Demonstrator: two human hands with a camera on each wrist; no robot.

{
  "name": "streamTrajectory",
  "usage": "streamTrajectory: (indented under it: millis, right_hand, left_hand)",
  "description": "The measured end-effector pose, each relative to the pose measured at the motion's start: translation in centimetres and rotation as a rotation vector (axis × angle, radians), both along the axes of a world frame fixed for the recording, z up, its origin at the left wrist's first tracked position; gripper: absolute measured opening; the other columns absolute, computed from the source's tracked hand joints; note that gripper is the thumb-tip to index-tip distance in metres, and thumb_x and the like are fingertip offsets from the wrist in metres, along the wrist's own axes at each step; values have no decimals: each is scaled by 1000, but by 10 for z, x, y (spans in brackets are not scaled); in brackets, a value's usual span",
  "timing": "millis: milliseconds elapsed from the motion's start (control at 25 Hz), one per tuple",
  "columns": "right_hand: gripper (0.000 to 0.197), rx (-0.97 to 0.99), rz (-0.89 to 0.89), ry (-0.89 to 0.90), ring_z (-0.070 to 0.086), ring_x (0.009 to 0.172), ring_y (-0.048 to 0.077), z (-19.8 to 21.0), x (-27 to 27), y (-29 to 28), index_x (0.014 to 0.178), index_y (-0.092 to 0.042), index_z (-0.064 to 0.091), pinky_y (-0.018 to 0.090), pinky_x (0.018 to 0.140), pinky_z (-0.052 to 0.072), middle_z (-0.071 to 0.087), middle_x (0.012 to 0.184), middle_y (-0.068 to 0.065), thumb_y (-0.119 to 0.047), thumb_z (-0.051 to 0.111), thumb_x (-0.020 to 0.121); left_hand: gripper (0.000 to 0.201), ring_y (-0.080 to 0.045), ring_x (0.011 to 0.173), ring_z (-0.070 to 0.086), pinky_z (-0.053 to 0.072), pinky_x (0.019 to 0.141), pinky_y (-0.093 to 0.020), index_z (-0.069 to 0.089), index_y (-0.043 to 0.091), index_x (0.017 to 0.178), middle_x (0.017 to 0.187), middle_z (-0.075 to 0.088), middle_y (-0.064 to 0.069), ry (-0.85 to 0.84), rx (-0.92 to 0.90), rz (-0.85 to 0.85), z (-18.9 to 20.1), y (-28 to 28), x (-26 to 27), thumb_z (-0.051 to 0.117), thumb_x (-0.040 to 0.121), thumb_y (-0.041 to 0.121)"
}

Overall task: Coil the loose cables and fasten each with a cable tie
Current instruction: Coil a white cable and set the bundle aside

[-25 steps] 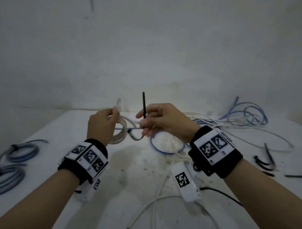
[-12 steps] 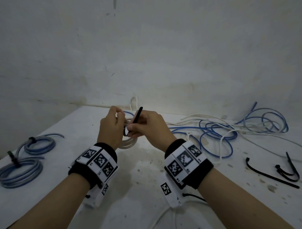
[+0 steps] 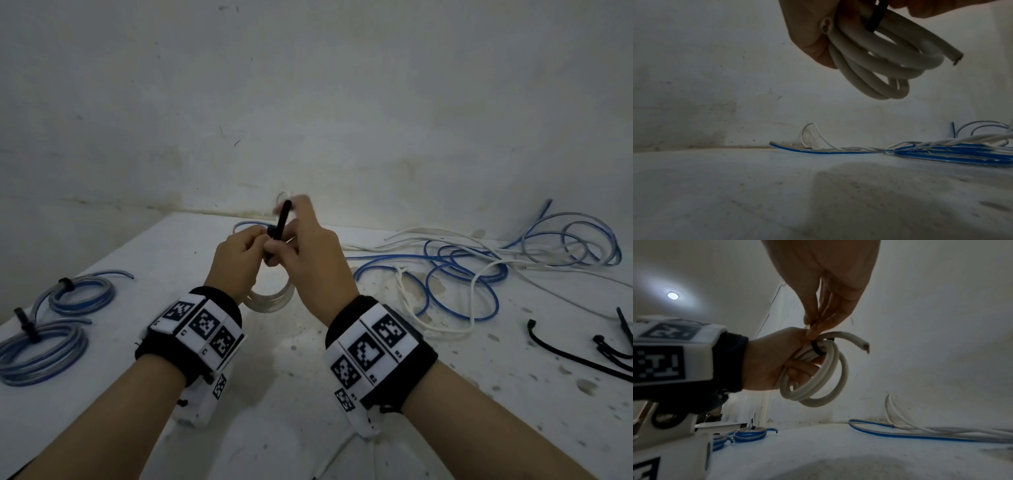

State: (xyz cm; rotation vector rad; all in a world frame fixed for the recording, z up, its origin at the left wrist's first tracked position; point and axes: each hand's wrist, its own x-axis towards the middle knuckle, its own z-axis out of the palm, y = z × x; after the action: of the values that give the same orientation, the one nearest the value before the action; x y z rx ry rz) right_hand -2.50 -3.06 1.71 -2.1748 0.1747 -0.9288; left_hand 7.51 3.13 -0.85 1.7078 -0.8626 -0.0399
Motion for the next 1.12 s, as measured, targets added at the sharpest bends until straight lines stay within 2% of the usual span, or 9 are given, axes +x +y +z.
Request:
streamTrajectory:
  millis: [120,240,480,560,640,720,880,1040,1120]
  right_hand:
    - [58,139,60,-106,60,58,26,4,-9,0,133,-21,22,40,66,56,62,72,19,-3,54,88]
    - [39,94,13,-125,54,53,25,2,-8,1,123,-15,27,44,60,52,58,68,16,-6,49,92]
    - [49,-161,-83,146,56,82,17,-1,1,0,142,-12,28,26,72,46,58,95,4,-5,41,95]
    - [38,-75,-92,154,50,63,10,-2,-1,-4,132,-12,29,12,55,38,50,75,-7,-10,41,96]
    - [12,-14,-83,128,47,55,6,-1,-3,-6,106,-15,33,10,47,37,45,65,-8,-13,40,96]
    - [8,-76,-89,94,46,56,11,-2,-2,-5,92,-16,36,15,48,36,43,61,-8,-13,43,95]
    - [5,-111,-84,87,41,54,13,-5,1,-6,88,-10,44,20,51,33,39,56,-7,-11,47,93]
    - [6,-111,-117,67,42,54,15,-5,1,-12,90,-8,48,21,51,34,40,57,-7,-13,49,93]
    - [7,-120,-119,64,45,59,19,-5,-1,-11,87,-11,46,24,53,36,41,57,-7,-12,50,92]
  left_hand:
    - [29,-6,44,41,33,46,-20,58,10,76,56,48,2,-55,-15,-48,0,-1,-6,35,94,10]
    - [26,0,41,45,34,45,-14,55,-1,82,60,50,0,-75,-40,-51,1,0,-9,33,93,5]
    - [23,6,40,48,30,44,-13,54,12,87,57,51,5,-140,69,7,1,-1,-10,33,94,7]
    - [25,7,41,48,30,44,-14,56,15,85,57,50,6,-150,77,25,1,-2,-9,34,94,7]
    - [28,7,43,48,32,44,-15,57,19,80,56,50,5,-151,69,44,1,-2,-6,34,94,8]
    - [30,4,43,47,31,43,-13,53,21,72,56,48,5,-173,63,69,0,-2,-4,35,94,9]
    - [24,-8,52,44,35,51,-24,57,12,81,63,52,-2,-183,44,75,-2,-2,-2,37,93,9]
    - [25,1,50,53,37,48,-10,60,14,84,65,59,0,-187,32,56,-2,1,-4,37,93,9]
    - [26,-3,50,54,37,49,-12,61,14,87,64,60,-2,-183,42,52,-2,1,-5,37,93,9]
